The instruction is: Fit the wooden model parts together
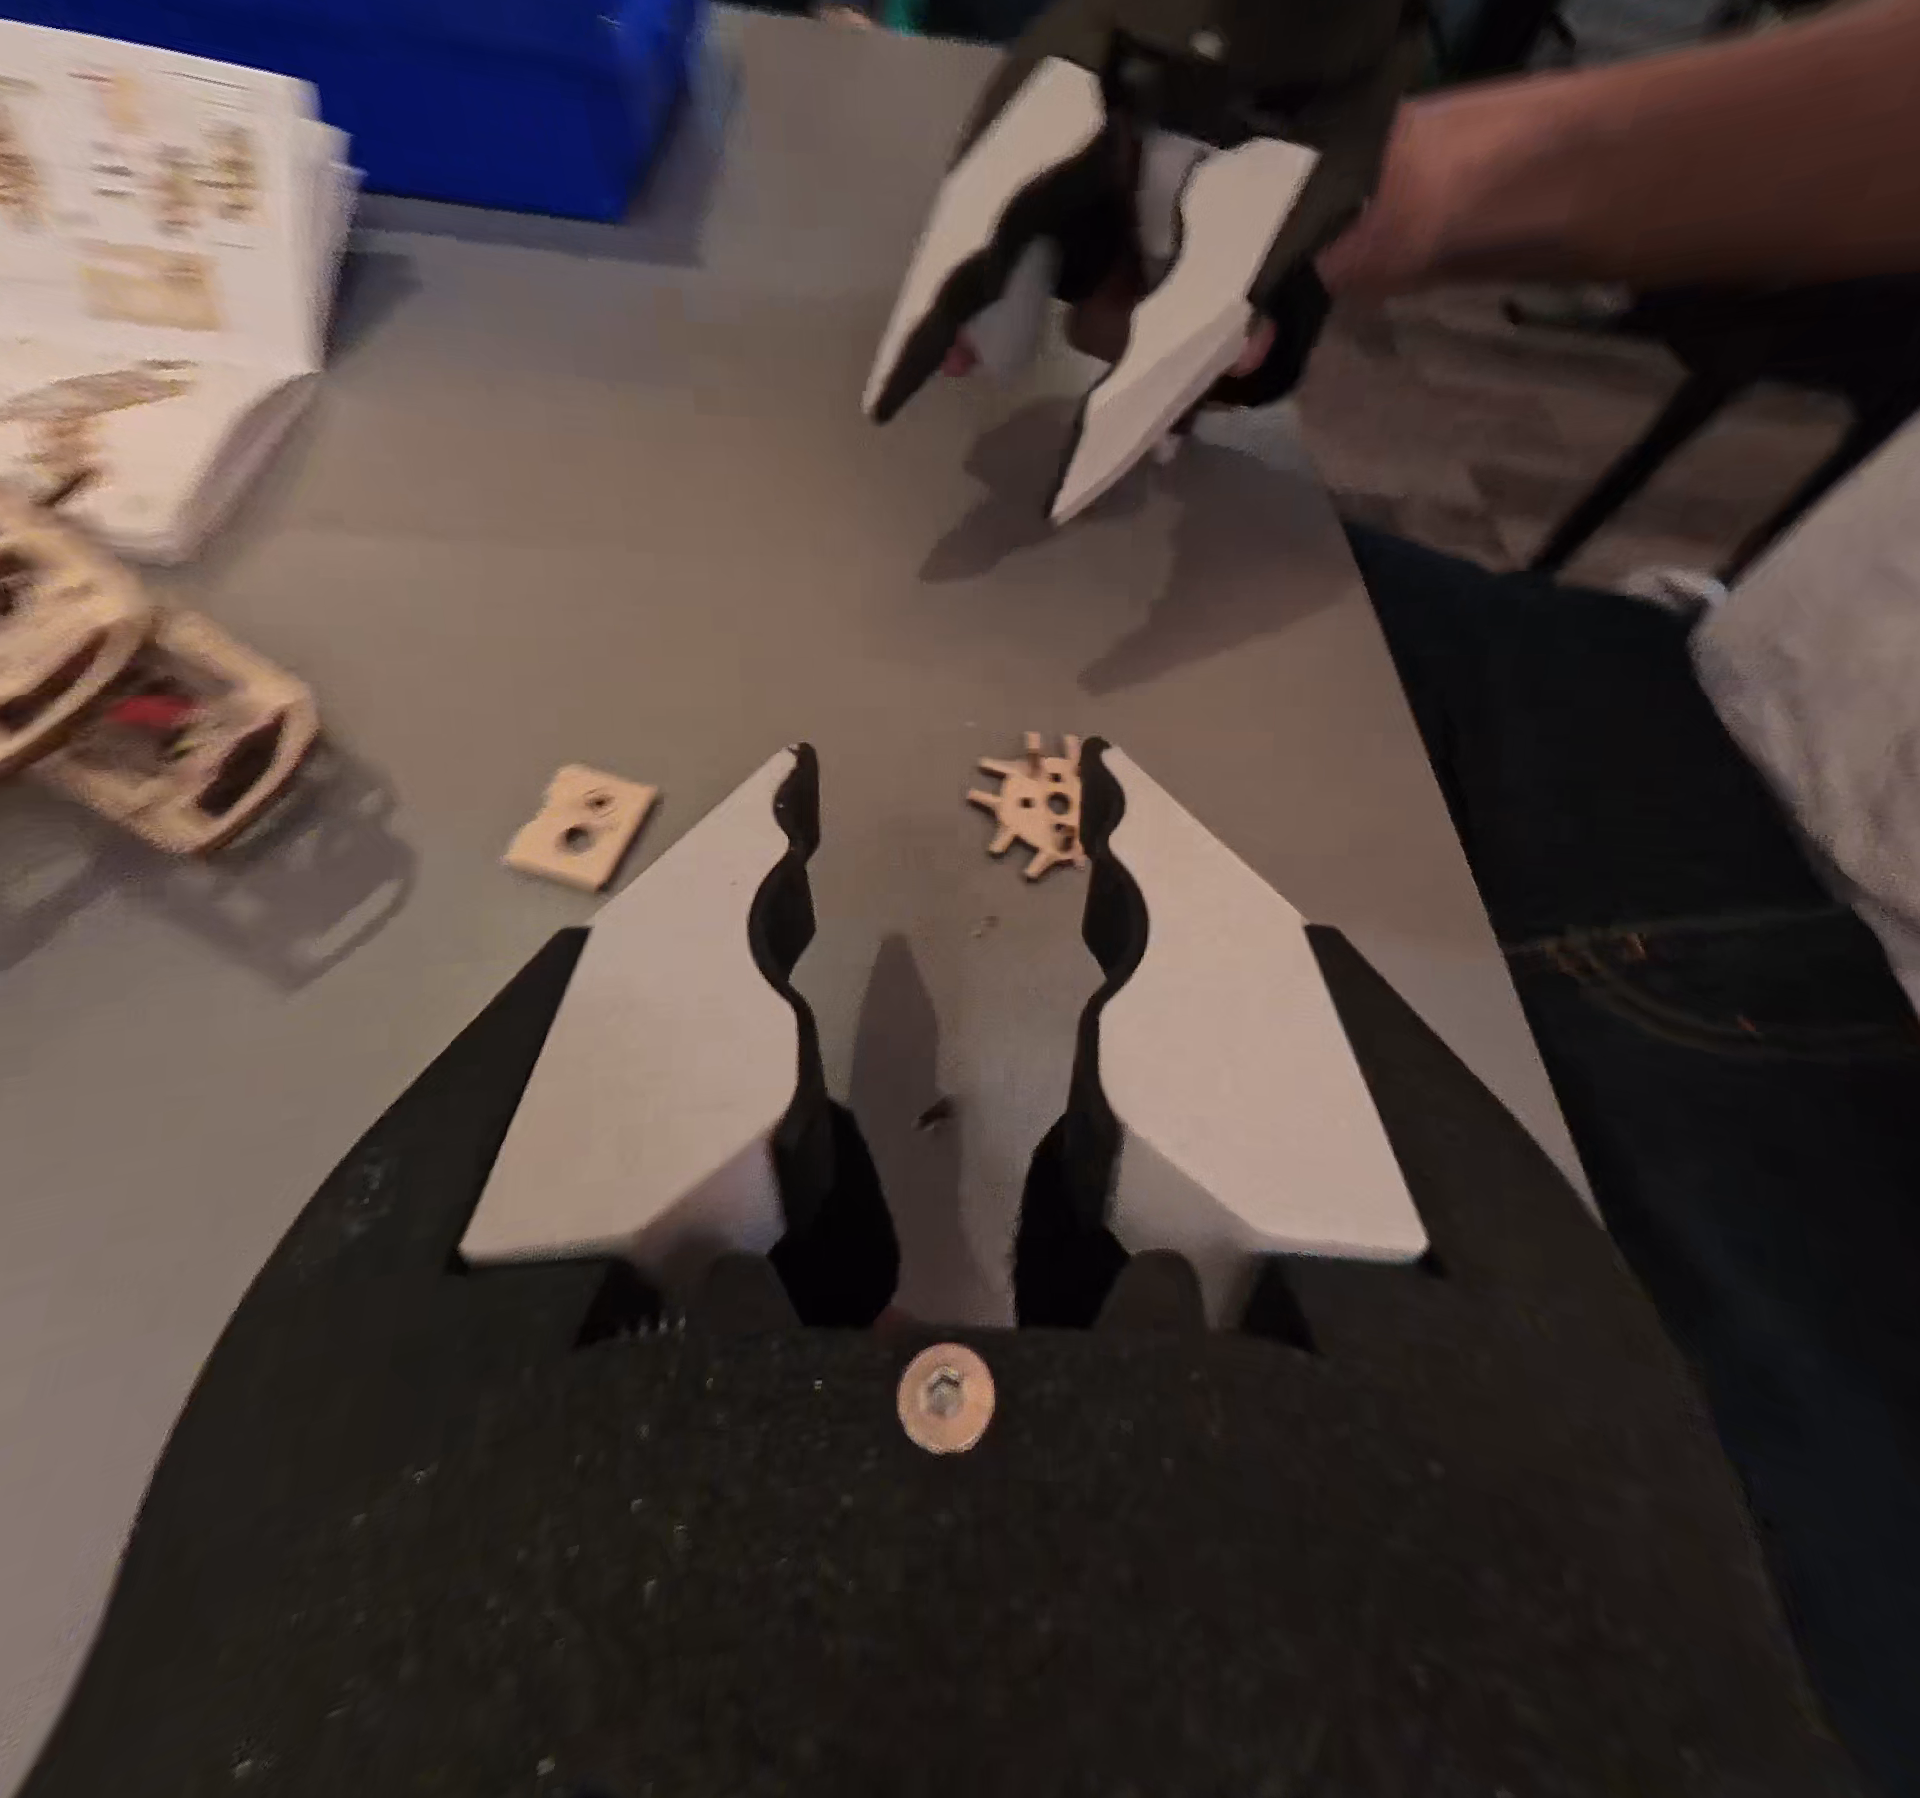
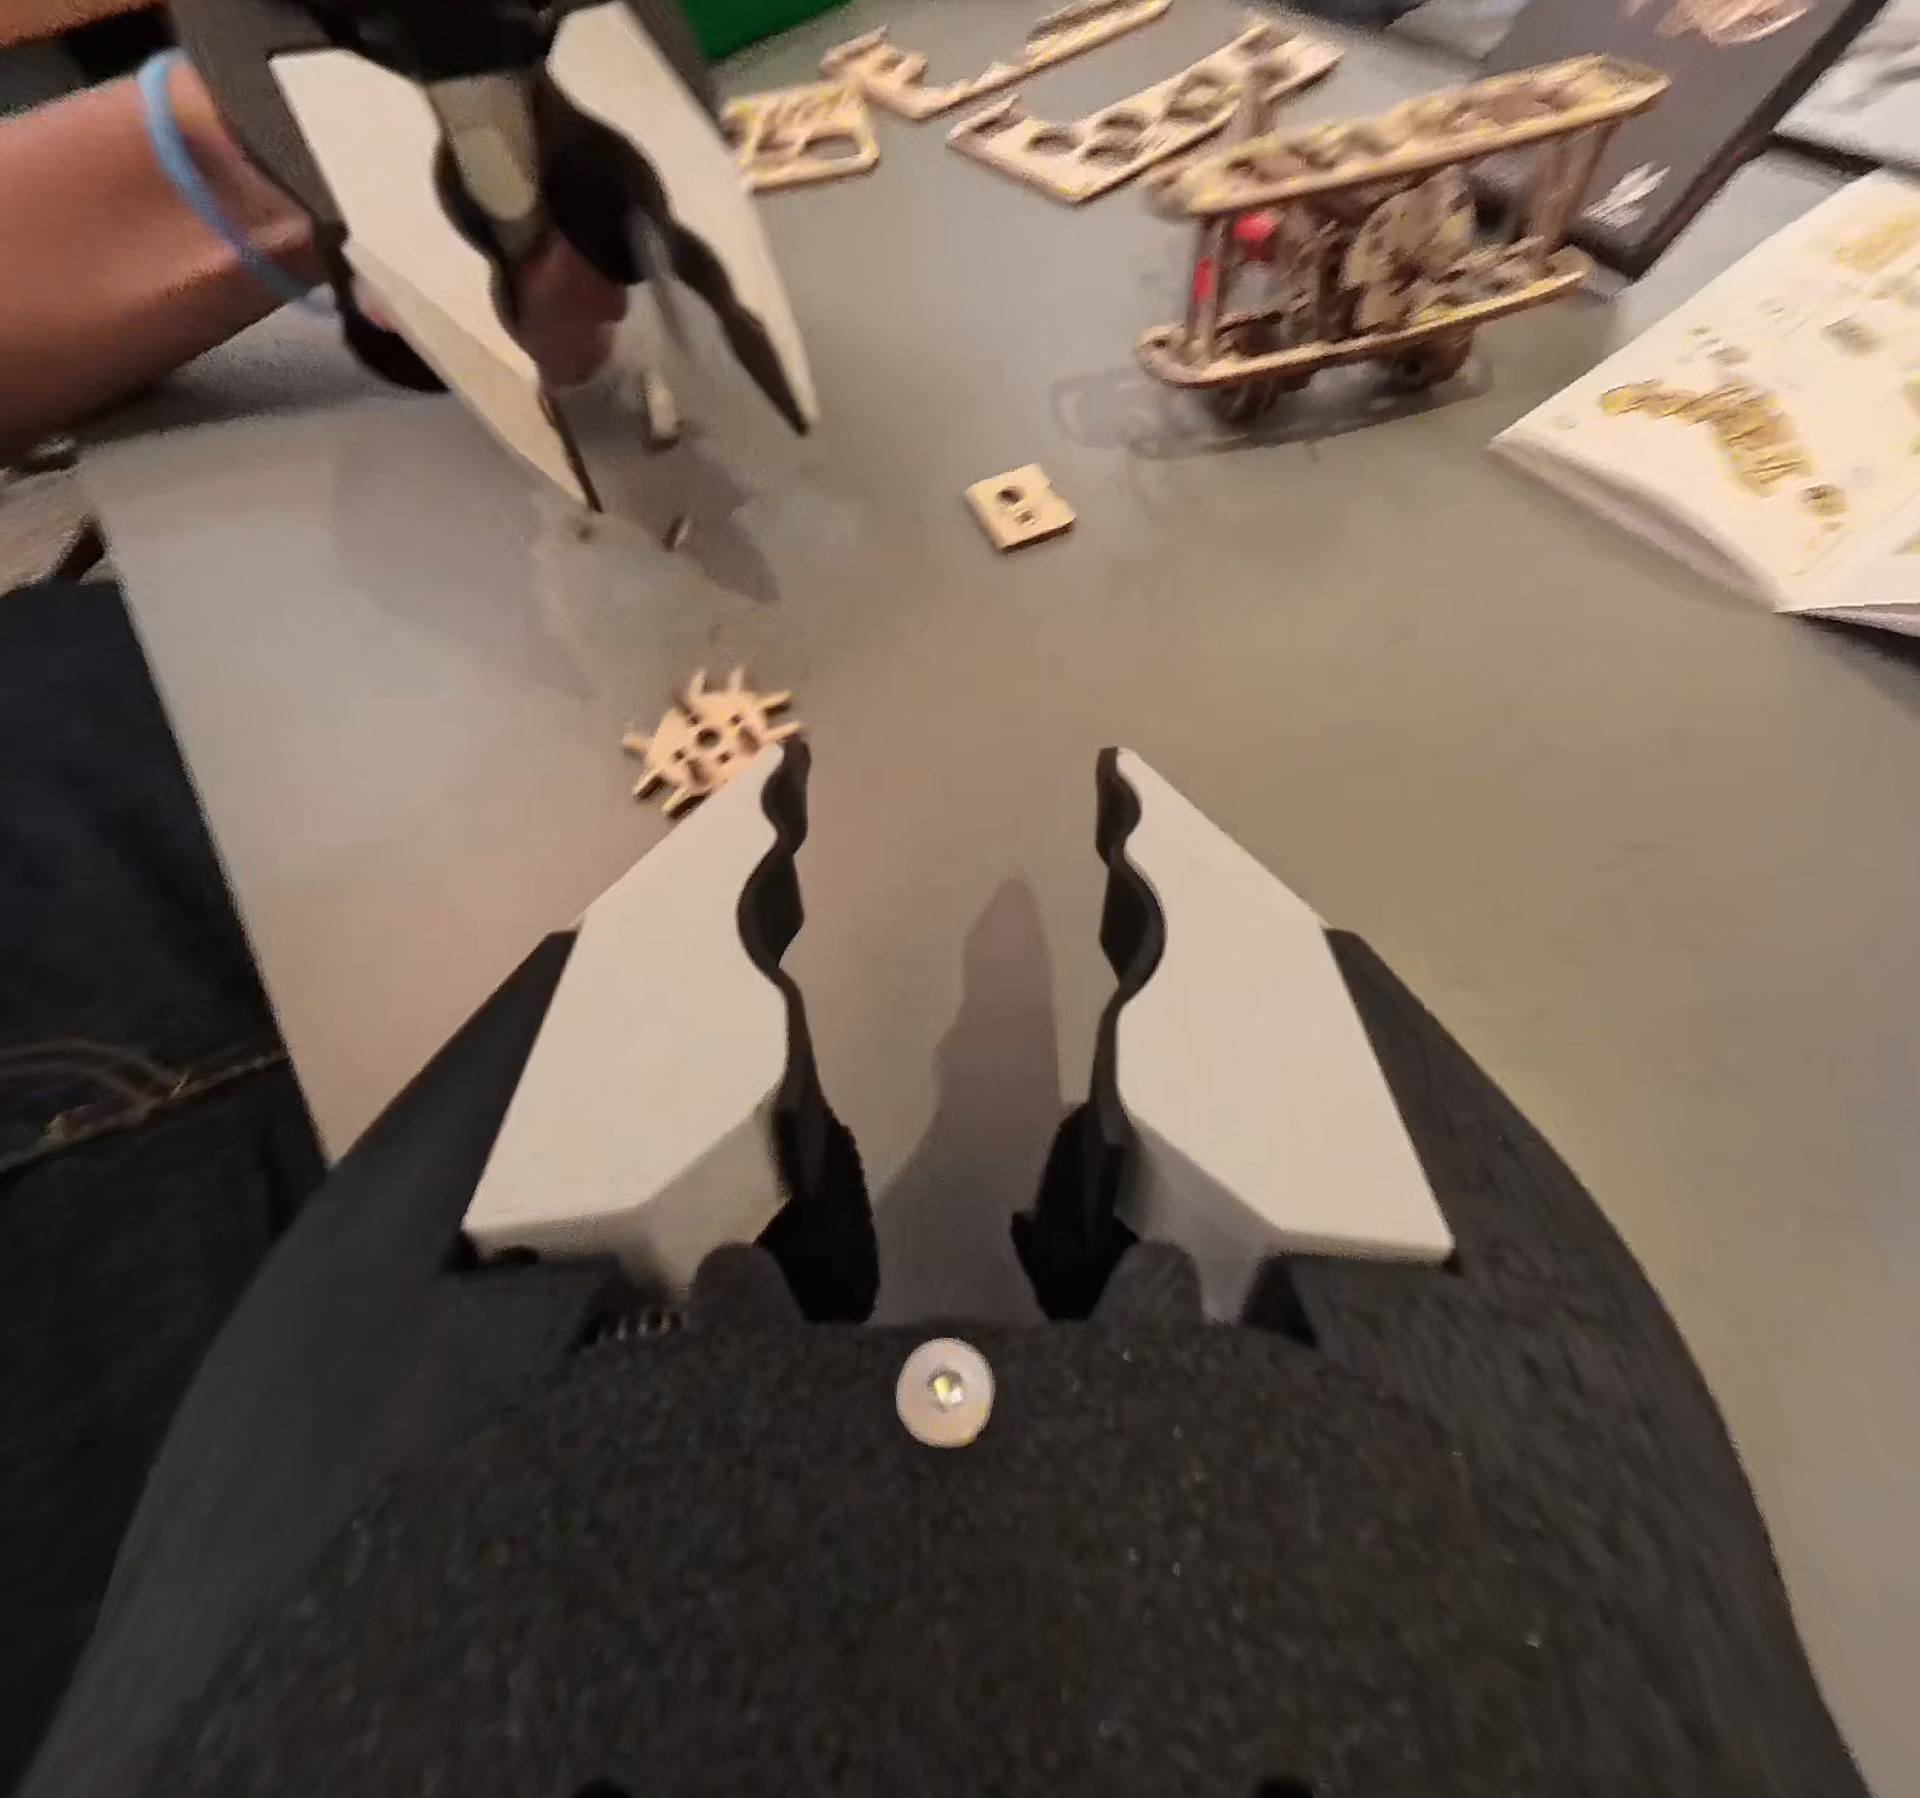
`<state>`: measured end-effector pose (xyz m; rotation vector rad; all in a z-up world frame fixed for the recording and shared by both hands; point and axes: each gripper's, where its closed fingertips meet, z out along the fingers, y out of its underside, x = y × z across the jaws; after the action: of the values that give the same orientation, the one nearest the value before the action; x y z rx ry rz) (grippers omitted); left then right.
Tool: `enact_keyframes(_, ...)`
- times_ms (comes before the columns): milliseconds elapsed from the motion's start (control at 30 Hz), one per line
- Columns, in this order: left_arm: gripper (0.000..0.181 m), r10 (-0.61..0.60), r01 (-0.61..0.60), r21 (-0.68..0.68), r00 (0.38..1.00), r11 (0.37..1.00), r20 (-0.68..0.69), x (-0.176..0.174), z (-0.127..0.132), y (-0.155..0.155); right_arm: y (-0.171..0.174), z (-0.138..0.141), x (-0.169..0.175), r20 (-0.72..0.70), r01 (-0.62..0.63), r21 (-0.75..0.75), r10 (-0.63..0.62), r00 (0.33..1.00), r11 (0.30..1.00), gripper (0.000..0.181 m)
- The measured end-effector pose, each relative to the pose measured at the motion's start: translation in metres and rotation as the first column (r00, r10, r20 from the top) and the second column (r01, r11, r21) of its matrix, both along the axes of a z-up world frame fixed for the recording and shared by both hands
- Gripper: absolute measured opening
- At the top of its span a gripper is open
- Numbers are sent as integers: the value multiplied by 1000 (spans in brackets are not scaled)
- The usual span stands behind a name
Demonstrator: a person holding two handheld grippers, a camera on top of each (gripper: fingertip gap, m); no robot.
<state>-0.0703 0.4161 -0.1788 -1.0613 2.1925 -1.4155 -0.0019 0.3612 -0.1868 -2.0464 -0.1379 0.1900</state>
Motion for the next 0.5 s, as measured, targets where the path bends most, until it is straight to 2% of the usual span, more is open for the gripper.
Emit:
enact_keyframes(67, 37, 191, -191, -11, 981, 982, 36, 7, 4, 32, 5, 12, 21, 29, 103, 68, -105, 994, 992, 55)
enact_keyframes(133, 36, 387, -389, 16, 920, 921, 65, 12, -3, 69, 11, 14, 48, 80, 209, 70, -214, 973, 975, 55)
enact_keyframes(233, 34, 562, -567, 36, 822, 823, 97, 15, -4, 106, 34, 14, 90, 185, 331, 48, -334, 924, 942, 57)
enact_keyframes(300, 31, 568, -572, 34, 819, 820, 85, 16, -5, 108, 55, 21, 127, 213, 469, 73, -473, 855, 880, 63)
enact_keyframes(400, 31, 545, -548, 28, 835, 836, 73, 20, -6, 105, 81, 19, 178, 170, 622, 57, -621, 765, 781, 69)
enact_keyframes(500, 30, 539, -541, 0, 839, 841, 67, 21, -4, 105, 86, 15, 213, 120, 730, 76, -733, 669, 679, 71)
